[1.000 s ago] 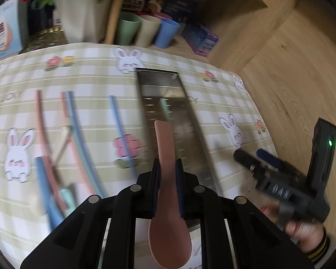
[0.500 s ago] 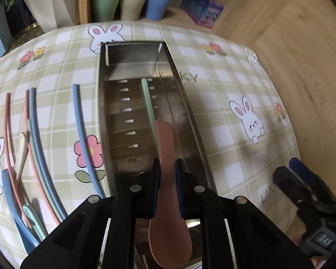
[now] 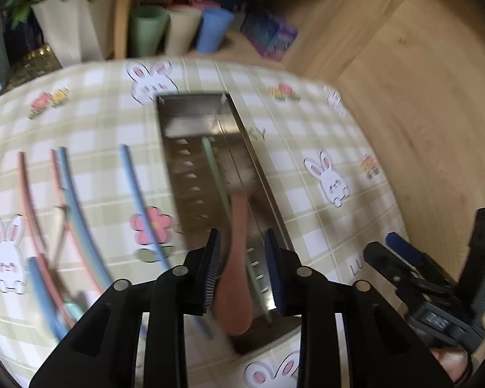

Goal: Organize utensils
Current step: 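Lower the pink spoon into the steel caddy and open the left tool, then close the left tool on the blue spoon handle and lift it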

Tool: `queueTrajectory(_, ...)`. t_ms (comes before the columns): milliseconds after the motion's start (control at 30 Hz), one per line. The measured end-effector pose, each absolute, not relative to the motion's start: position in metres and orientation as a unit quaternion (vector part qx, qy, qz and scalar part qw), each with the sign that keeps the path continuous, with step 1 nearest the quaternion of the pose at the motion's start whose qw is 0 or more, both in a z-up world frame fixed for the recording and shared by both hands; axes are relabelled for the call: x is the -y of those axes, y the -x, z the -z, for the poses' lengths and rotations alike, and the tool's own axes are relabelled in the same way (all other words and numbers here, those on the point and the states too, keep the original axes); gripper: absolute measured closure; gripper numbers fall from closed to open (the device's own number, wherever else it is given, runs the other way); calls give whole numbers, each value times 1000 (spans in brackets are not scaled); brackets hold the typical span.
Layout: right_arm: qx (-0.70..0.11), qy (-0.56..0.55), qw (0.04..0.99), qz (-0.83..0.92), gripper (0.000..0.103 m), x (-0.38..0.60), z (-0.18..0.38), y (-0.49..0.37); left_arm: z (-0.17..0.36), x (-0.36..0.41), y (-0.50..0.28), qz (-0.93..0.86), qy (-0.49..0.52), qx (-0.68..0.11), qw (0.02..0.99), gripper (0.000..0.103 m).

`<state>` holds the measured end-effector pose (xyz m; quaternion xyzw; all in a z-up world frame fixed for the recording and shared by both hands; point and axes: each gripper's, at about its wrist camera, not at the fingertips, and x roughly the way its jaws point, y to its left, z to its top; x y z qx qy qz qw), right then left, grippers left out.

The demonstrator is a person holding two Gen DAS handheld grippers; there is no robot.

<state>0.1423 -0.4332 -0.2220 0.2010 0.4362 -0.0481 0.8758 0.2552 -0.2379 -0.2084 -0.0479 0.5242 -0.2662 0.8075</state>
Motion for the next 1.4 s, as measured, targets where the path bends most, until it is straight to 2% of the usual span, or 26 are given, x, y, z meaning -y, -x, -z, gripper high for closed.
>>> queueTrajectory(300, -415, -223, 882, 1, 15, 374, 218, -133, 177, 109, -233, 239, 46, -467, 850, 66)
queueTrajectory(600, -455, -181, 872, -5, 15, 319, 230, -135, 217, 32, -209, 191, 62, -493, 847, 66)
queueTrajectory(900, -462, -166, 871, 7, 15, 314, 228, -129, 249, 26, -217, 182, 28, -507, 842, 67)
queueTrajectory(1133, -461, -165, 872, 16, 15, 319, 227, -132, 252, 42, -214, 221, 20, -514, 828, 67)
queueTrajectory(1233, -459, -166, 872, 16, 15, 320, 226, -135, 250, 51, -205, 243, 35, -521, 818, 75)
queueTrajectory(1400, -457, -166, 874, 12, 15, 317, 226, -138, 260, 67, -202, 242, 40, -535, 809, 77)
